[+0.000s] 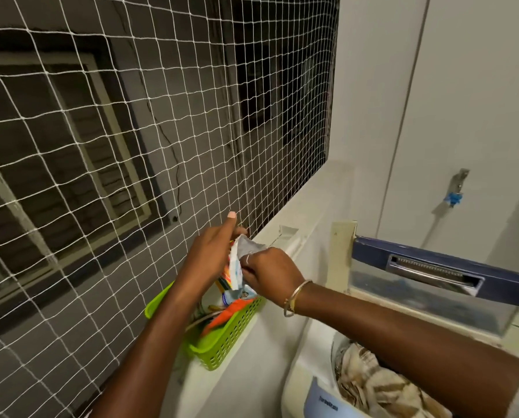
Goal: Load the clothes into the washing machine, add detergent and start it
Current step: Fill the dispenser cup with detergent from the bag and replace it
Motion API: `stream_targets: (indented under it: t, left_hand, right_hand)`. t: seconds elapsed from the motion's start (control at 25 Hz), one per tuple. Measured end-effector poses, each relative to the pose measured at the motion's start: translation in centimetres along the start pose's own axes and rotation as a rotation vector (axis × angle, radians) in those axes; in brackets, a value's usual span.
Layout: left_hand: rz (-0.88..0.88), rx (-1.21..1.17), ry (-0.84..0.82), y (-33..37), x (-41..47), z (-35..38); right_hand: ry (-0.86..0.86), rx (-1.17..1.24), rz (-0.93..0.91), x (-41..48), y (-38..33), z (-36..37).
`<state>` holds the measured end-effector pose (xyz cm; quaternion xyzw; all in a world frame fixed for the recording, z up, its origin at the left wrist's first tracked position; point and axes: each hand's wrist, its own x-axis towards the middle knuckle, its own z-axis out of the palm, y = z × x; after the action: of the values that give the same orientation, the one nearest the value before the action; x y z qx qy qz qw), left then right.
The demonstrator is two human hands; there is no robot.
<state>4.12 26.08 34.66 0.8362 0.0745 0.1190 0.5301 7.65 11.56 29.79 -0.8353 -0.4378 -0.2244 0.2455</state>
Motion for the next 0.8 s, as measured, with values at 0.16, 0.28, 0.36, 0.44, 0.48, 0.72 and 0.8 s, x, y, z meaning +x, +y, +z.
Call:
stream_targets:
  t: [0.16, 0.28, 0.36, 0.44, 0.48, 0.72, 0.8]
  left_hand:
    - [0.006, -0.025, -0.003, -0.4, -0.7, -0.7]
    - [-0.002, -0.027, -0.005, 0.0, -0.9, -0.8]
    - [-0.012, -0.039, -0.009, 0.2, -0.8, -0.8]
    - [-0.017, -0.043, -0.012, 0.4, -0.7, -0.7]
    - [-0.016, -0.045, -0.011, 0.5, -0.6, -0.6]
    - [0.010, -0.047, -0.006, 1.4, 0.1, -0.3]
    - [0.018, -0.045, -0.010, 1.7, 0.5, -0.1]
  right_hand:
    - [-0.113, 0.096, 0.114, 0.9, -0.1, -0.3]
    - [-0.170, 0.261, 0.350, 1.3, 0.1, -0.7]
    - [-0.167, 0.523, 0.551, 1.3, 0.5, -1.5]
    - [-0.151, 0.754, 0.711, 1.2, 0.7, -2.6]
    - [-0.132, 0.797, 0.745, 1.1, 0.9, -3.2]
    - [-0.002, 0.850, 0.820, 0.7, 2.7, -7.0]
    - [0.030, 0.866, 0.833, 0.7, 3.4, -8.1]
